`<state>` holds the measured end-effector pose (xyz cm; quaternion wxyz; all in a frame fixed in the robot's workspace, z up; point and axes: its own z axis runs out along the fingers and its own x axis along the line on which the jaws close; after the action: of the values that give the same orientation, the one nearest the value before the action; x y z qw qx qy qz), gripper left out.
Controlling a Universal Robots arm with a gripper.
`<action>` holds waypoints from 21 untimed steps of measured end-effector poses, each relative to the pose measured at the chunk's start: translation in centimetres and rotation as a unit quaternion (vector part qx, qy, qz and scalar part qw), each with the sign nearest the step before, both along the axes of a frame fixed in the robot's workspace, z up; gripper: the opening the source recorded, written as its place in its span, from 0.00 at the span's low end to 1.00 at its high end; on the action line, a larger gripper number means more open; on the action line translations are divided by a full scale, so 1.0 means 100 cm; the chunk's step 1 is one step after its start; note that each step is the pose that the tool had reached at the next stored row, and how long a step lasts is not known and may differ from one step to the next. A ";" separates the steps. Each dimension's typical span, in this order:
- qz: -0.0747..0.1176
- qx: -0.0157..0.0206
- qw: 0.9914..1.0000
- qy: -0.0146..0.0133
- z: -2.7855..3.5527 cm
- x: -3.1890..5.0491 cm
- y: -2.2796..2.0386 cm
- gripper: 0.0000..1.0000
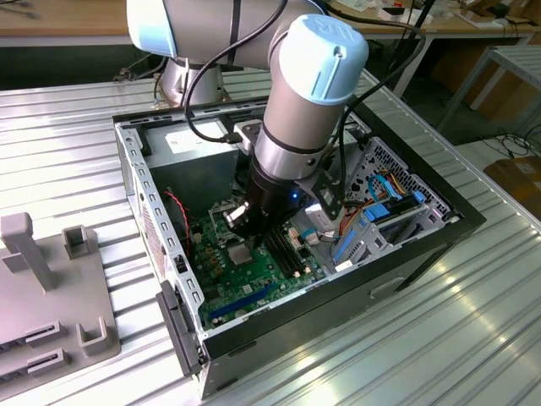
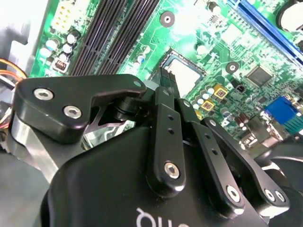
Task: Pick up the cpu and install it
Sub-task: 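Close the cpu cover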
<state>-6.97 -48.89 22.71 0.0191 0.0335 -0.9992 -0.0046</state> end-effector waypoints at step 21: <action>0.073 0.001 0.997 0.000 0.0074 0.0145 0.0056 0.12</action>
<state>-5.51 -48.33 23.45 0.0197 0.1059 -0.9942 -0.0039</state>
